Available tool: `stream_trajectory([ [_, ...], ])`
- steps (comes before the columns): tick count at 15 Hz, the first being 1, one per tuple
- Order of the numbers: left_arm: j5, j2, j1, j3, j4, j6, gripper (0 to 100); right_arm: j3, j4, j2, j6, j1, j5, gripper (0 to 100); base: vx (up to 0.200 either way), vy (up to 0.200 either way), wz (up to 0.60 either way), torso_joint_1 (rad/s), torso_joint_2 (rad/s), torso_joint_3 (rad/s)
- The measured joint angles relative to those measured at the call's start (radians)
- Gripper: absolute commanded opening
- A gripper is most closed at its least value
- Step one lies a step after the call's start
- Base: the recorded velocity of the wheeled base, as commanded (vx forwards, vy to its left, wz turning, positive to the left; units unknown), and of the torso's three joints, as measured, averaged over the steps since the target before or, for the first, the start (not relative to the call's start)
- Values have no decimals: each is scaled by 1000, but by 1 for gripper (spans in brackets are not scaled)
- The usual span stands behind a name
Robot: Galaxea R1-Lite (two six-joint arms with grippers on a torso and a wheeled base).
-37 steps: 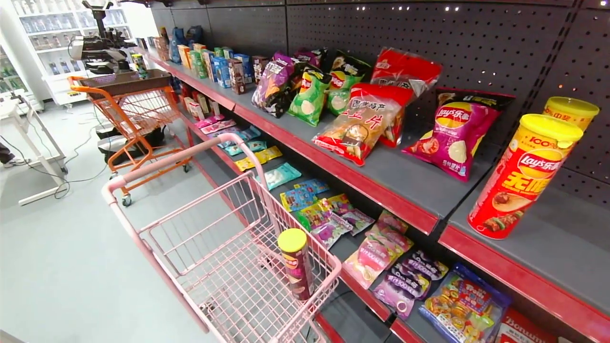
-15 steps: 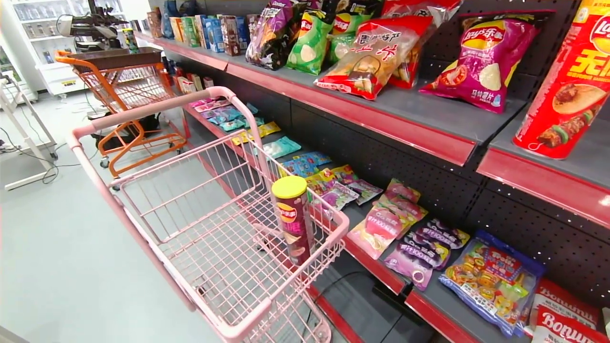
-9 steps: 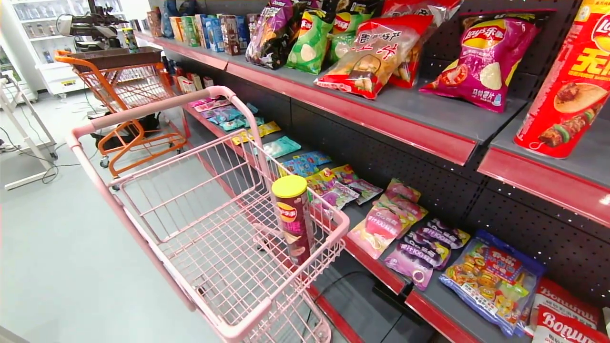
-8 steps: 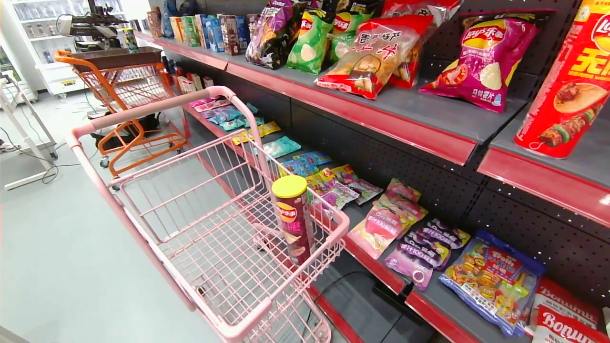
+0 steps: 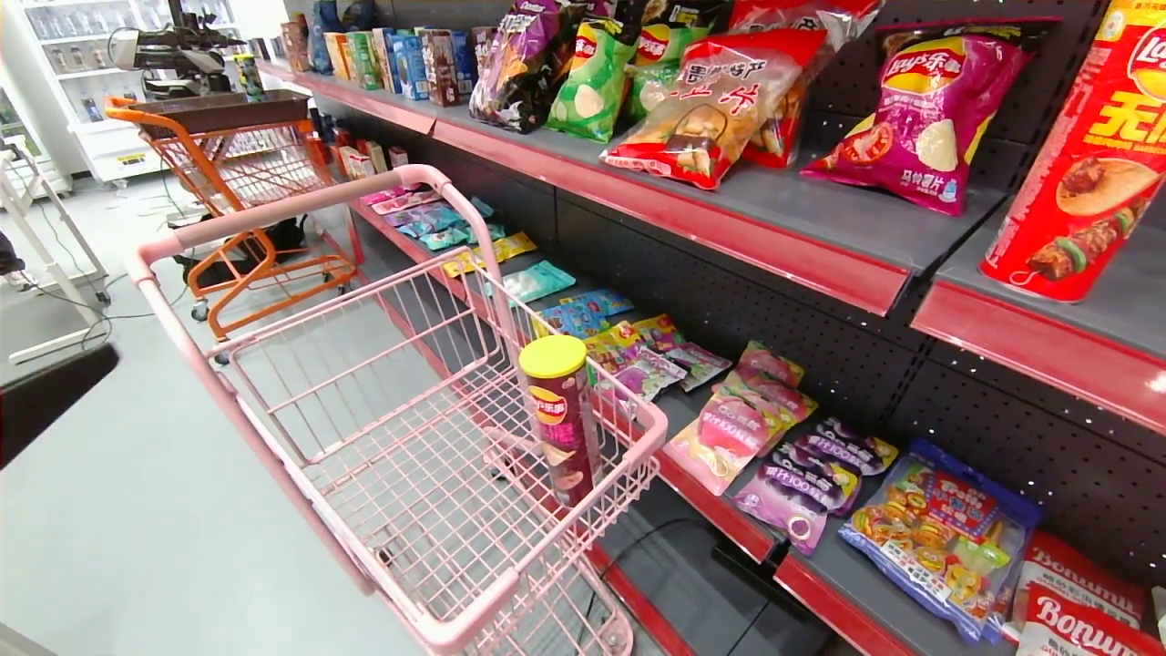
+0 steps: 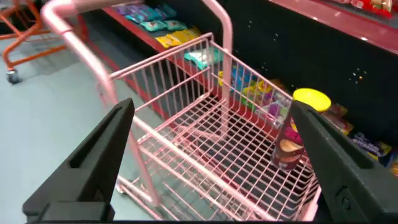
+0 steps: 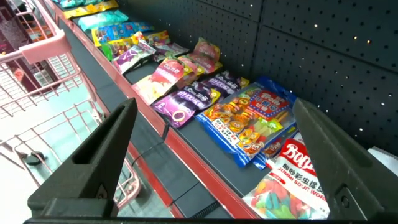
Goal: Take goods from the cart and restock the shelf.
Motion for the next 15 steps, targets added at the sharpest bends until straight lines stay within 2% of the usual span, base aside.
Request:
stream_trajectory([
  [2,-131,198,-9,-10,-159,15,100,0,0,0,-2,0,0,100,0,0,0,0,0,0],
  [3,-226,276,-25,-10,-213,28,100,0,0,0,-2,0,-1,100,0,0,0,0,0,0],
  [4,-295,341,-58,-8,-241,41,100,0,0,0,-2,-1,-2,100,0,0,0,0,0,0],
  [5,-317,395,-90,-6,-253,54,100,0,0,0,-2,0,-2,100,0,0,0,0,0,0],
  [7,-328,474,-131,-4,-269,79,100,0,0,0,-2,0,-2,100,0,0,0,0,0,0],
  [9,-328,553,-146,-4,-317,118,100,0,0,0,-2,0,-2,100,0,0,0,0,0,0],
  [11,-329,678,-160,-5,-434,145,100,0,0,0,-2,0,-2,100,0,0,0,0,0,0],
  [15,-333,906,-206,-23,-657,161,100,0,0,0,-2,0,-2,100,0,0,0,0,0,0],
])
